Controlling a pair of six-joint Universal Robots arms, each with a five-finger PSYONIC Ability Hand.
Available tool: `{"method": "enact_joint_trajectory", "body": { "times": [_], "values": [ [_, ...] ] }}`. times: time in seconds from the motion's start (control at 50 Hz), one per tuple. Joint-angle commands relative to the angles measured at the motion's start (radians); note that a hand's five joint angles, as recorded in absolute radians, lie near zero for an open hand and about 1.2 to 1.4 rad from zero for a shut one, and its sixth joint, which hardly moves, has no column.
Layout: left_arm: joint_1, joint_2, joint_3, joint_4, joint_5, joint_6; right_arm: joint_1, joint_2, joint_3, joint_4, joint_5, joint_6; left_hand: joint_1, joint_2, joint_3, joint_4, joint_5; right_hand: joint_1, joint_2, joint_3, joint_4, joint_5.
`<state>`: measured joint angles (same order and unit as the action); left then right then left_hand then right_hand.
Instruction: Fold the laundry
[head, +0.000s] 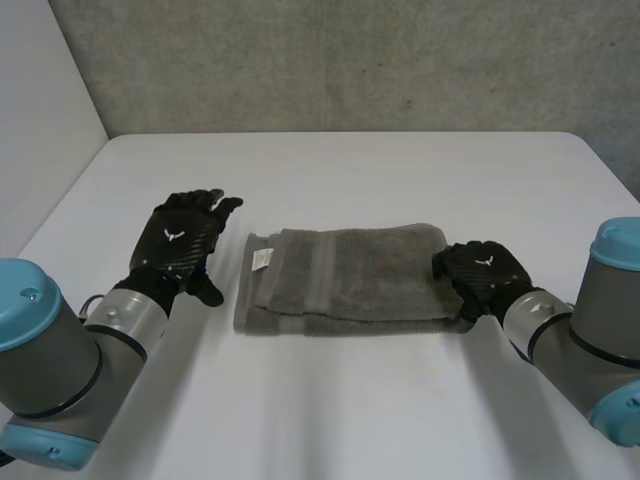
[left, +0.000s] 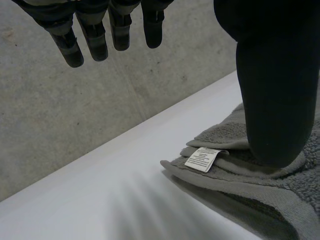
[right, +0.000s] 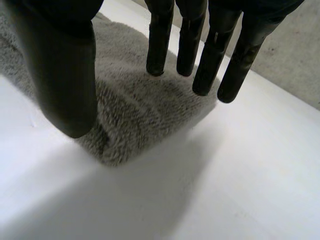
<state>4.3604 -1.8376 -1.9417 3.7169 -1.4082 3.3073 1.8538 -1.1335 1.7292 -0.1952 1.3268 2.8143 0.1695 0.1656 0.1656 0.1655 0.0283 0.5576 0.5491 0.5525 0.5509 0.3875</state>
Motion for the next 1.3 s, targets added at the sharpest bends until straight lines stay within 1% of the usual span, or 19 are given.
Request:
{"method": "enact_joint_trajectory", "body": {
  "times": [0.02, 0.1, 0.3, 0.5, 0.54, 0.66, 0.72, 0.76, 0.82, 0.92, 0.94, 0.98, 1.04, 1.12, 1.14, 1.16, 1.2, 1.24, 1.3],
  "values": [
    [-0.005, -0.002, -0.002, 0.001, 0.002, 0.000, -0.013, 0.031, 0.004, -0.027, -0.005, 0.002, 0.005, 0.009, 0.009, 0.009, -0.028, 0.100, 0.108, 0.105, 0.107, 0.095],
    [-0.005, -0.002, -0.002, 0.001, 0.002, 0.000, -0.016, 0.038, 0.009, -0.053, -0.005, 0.004, 0.005, 0.009, 0.009, 0.009, -0.028, 0.182, 0.191, 0.187, 0.189, 0.178],
    [-0.002, 0.000, -0.003, 0.001, 0.002, 0.000, -0.030, 0.050, 0.003, -0.092, -0.009, 0.048, 0.005, 0.009, 0.009, 0.009, -0.028, 0.595, 0.604, 0.601, 0.602, 0.591],
    [0.004, 0.012, -0.017, 0.001, 0.002, 0.000, -0.015, 0.050, -0.008, -0.092, -0.008, 0.056, 0.005, 0.009, 0.009, 0.009, -0.028, 0.634, 0.643, 0.639, 0.641, 0.630],
    [0.004, 0.015, -0.019, 0.001, 0.002, 0.000, -0.016, 0.049, -0.016, -0.092, -0.008, 0.063, 0.005, 0.009, 0.009, 0.009, -0.028, 0.838, 0.846, 0.843, 0.845, 0.833],
    [0.007, 0.015, -0.017, 0.001, 0.002, 0.000, -0.007, 0.041, -0.082, -0.087, 0.005, 0.065, 0.005, 0.009, 0.009, 0.009, -0.028, 0.839, 0.847, 0.844, 0.845, 0.834],
    [0.008, 0.018, -0.016, 0.003, -0.002, 0.000, 0.065, 0.035, -0.180, -0.073, 0.011, 0.063, 0.005, 0.009, 0.009, 0.009, -0.028, 0.839, 0.847, 0.844, 0.845, 0.834],
    [0.010, 0.027, -0.014, 0.003, -0.002, -0.002, 0.190, 0.046, -0.329, -0.020, 0.012, 0.062, 0.005, 0.009, 0.009, 0.009, -0.028, 0.839, 0.847, 0.844, 0.845, 0.834],
    [0.030, 0.061, -0.016, 0.003, -0.005, -0.009, 0.254, 0.063, -0.408, 0.020, 0.008, 0.062, 0.005, 0.009, 0.009, 0.009, -0.028, 0.839, 0.847, 0.844, 0.845, 0.834],
    [0.073, 0.102, -0.031, 0.003, -0.003, -0.012, 0.491, 0.274, -0.707, 0.181, -0.044, 0.051, 0.005, 0.009, 0.009, 0.009, -0.028, 0.839, 0.847, 0.844, 0.845, 0.834],
    [0.077, 0.115, -0.031, 0.003, -0.003, -0.012, 0.492, 0.274, -0.708, 0.181, -0.044, 0.051, 0.005, 0.009, 0.009, 0.009, -0.028, 0.839, 0.847, 0.844, 0.845, 0.834],
    [0.077, 0.126, -0.031, 0.003, -0.005, -0.014, 0.553, 0.395, -0.837, 0.273, -0.081, 0.047, 0.005, 0.009, 0.009, 0.009, -0.028, 0.839, 0.847, 0.844, 0.845, 0.834],
    [0.077, 0.139, -0.031, 0.003, -0.005, -0.014, 0.564, 0.480, -0.927, 0.350, -0.074, 0.031, 0.005, 0.009, 0.009, 0.009, -0.028, 0.839, 0.847, 0.844, 0.845, 0.834],
    [0.077, 0.146, -0.026, 0.003, -0.003, -0.012, 0.556, 0.480, -0.944, 0.382, -0.040, 0.031, 0.005, 0.009, 0.009, 0.009, -0.028, 0.825, 0.833, 0.830, 0.832, 0.821],
    [0.077, 0.146, -0.026, 0.003, -0.003, -0.012, 0.547, 0.460, -0.929, 0.381, -0.014, 0.042, 0.005, 0.009, 0.009, 0.009, -0.028, 0.630, 0.639, 0.635, 0.637, 0.626],
    [0.074, 0.146, -0.017, 0.003, -0.005, -0.014, 0.547, 0.460, -0.928, 0.381, -0.014, 0.042, 0.005, 0.009, 0.009, 0.009, -0.028, 0.628, 0.637, 0.633, 0.635, 0.624],
    [0.074, 0.146, -0.008, 0.003, -0.005, -0.014, 0.513, 0.376, -0.875, 0.360, 0.040, 0.080, 0.005, 0.009, 0.009, 0.009, -0.028, -0.257, -0.248, -0.251, -0.250, -0.261],
    [0.073, 0.146, 0.006, 0.004, -0.005, -0.015, 0.492, 0.326, -0.837, 0.330, 0.061, 0.115, 0.005, 0.009, 0.009, 0.009, -0.028, -0.383, -0.375, -0.378, -0.376, -0.388],
    [0.064, 0.127, 0.050, 0.000, -0.008, -0.017, 0.452, 0.223, -0.739, 0.260, 0.084, 0.197, 0.005, 0.009, 0.009, 0.009, -0.028, -0.383, -0.375, -0.378, -0.376, -0.388]
  ]
}}
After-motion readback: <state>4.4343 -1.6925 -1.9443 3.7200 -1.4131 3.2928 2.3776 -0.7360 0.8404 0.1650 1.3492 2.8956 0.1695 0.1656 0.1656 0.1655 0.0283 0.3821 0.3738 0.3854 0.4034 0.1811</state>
